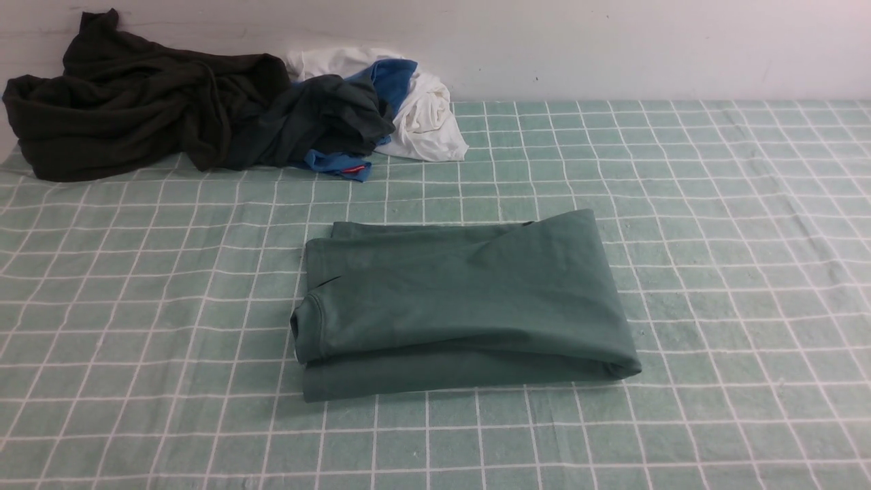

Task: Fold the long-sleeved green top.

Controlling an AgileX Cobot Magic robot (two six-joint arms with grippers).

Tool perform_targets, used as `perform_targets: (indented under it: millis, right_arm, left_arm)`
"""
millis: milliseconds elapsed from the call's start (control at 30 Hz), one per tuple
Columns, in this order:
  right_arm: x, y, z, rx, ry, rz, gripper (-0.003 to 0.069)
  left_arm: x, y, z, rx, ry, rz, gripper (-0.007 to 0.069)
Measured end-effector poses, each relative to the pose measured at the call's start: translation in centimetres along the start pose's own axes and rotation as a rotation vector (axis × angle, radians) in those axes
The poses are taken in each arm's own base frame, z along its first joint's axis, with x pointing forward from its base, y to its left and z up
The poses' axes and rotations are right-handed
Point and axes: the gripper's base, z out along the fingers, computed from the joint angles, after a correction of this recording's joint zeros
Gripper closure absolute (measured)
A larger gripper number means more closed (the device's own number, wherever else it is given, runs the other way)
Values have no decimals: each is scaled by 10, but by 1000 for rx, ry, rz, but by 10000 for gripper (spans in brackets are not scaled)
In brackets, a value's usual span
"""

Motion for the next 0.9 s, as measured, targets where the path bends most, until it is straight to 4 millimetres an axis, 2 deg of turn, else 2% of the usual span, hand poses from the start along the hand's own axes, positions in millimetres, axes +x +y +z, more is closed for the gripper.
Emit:
perform_targets:
  millis: [67, 233, 367, 433, 567, 900]
  right_arm:
    - [0, 0, 0, 0, 0, 0, 673]
    - [0, 0, 0, 0, 0, 0, 673]
    - [0, 0, 0, 0, 1, 0, 673]
    - [0, 0, 0, 0, 1, 0, 673]
    - [0, 0, 0, 1, 2, -1, 673]
    - [0, 0, 0, 1, 3, -2, 673]
  left_arm:
    - [6, 0, 11, -36, -41, 1, 627]
    - [43, 3, 48, -183, -146, 3, 627]
    - [76, 1, 60, -209, -121, -4, 627]
    - [87, -1, 63, -201, -89, -17, 627]
    - [93, -2, 64, -186, -41, -45, 627]
    - [93, -3, 63, -180, -18, -51, 627]
